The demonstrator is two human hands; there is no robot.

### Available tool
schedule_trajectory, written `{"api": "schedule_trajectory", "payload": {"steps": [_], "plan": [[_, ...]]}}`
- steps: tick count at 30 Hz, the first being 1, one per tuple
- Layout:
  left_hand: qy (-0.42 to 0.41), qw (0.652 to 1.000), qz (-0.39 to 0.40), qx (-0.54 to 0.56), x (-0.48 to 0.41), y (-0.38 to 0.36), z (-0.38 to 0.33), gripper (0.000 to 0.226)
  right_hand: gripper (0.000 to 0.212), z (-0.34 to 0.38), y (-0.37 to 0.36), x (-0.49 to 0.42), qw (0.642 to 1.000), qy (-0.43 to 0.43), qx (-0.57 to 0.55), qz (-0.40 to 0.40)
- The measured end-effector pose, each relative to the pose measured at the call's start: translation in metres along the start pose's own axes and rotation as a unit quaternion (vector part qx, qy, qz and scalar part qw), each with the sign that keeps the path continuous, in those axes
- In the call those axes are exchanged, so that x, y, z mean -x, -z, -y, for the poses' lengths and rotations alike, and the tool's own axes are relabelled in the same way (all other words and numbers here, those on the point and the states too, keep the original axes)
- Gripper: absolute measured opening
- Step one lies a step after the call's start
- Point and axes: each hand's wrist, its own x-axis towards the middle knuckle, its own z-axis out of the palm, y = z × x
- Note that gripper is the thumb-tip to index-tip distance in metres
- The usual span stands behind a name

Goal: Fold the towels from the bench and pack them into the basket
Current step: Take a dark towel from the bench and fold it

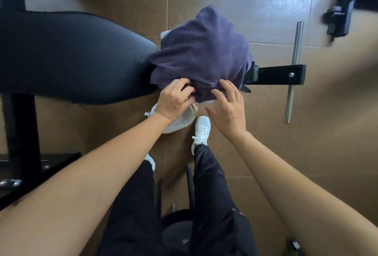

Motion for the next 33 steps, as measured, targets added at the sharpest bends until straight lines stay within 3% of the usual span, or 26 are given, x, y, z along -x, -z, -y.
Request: {"api": "schedule_trajectory", "payload": {"steps": [5,9,12,15,20,25,27,30,33], "plan": [[0.080,0.987,0.089,0.109,0.006,0.022,-0.006,0.014,0.040,0.001,-0.013,0.013,0.999,-0.035,-0.012,-0.015],[0.186,0.945,0.161,0.216,-0.011,0.053,-0.021,0.008,0.021,0.002,-0.005,0.007,0.996,-0.066,-0.017,-0.053],[0.215,0.922,0.184,0.264,-0.028,0.083,-0.027,0.004,0.015,0.000,0.015,-0.003,0.992,-0.101,-0.050,-0.062],[0.219,0.916,0.178,0.286,-0.047,0.119,-0.034,0.006,0.010,0.001,0.047,-0.021,0.986,-0.120,-0.117,-0.015],[0.195,0.924,0.136,0.300,-0.068,0.177,-0.054,0.012,0.011,0.015,0.114,-0.046,0.953,-0.187,-0.240,0.004],[0.195,0.929,-0.003,0.314,-0.061,0.241,-0.075,0.010,0.012,0.066,0.192,-0.063,0.951,-0.090,-0.292,-0.050],[0.216,0.911,-0.066,0.344,-0.050,0.270,-0.080,0.011,0.015,0.090,0.213,-0.064,0.954,-0.035,-0.294,-0.042],[0.261,0.845,-0.163,0.437,-0.032,0.317,-0.082,0.025,0.024,0.118,0.226,-0.061,0.968,0.063,-0.241,-0.018],[0.305,0.825,-0.204,0.429,0.002,0.341,-0.070,0.026,0.023,0.130,0.211,-0.045,0.976,0.069,-0.206,0.008]]}}
